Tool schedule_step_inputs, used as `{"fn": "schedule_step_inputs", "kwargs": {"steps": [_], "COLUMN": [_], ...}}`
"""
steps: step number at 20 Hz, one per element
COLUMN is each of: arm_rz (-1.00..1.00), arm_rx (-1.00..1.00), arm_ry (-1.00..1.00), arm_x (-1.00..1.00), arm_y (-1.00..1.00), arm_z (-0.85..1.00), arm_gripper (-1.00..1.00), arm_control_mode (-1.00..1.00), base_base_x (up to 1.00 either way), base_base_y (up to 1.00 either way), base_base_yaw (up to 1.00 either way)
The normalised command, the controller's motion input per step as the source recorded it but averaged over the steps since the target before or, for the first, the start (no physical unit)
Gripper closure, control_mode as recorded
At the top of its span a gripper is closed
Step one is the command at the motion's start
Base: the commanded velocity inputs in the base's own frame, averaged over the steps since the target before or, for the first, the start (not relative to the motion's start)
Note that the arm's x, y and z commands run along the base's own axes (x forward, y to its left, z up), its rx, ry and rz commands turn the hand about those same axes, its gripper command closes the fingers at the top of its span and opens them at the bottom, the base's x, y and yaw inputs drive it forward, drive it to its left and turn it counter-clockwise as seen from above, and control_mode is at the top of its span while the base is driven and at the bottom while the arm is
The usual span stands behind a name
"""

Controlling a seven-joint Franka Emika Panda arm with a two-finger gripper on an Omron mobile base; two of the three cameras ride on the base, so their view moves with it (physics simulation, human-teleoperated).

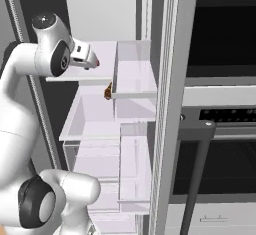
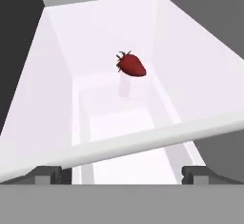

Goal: Take the strawberry from the fridge and place it on top of the pancake, located on the dining counter.

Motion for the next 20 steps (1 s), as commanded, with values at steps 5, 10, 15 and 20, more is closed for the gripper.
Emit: {"fn": "schedule_step_inputs", "kwargs": {"steps": [5,10,15,20], "arm_rz": [0.00,0.03,0.05,0.05], "arm_rx": [0.00,0.00,0.00,0.00], "arm_ry": [0.03,0.02,0.00,0.00], "arm_x": [0.46,0.39,0.36,0.38], "arm_y": [-0.31,-0.12,0.04,0.01], "arm_z": [-0.18,-0.21,-0.43,-0.19], "arm_gripper": [-1.00,-1.00,-1.00,-1.00], "arm_control_mode": [-1.00,-1.00,-1.00,-1.00], "base_base_x": [0.00,0.00,0.00,0.00], "base_base_y": [0.00,0.00,0.00,0.00], "base_base_yaw": [0.00,0.00,0.00,0.00]}}
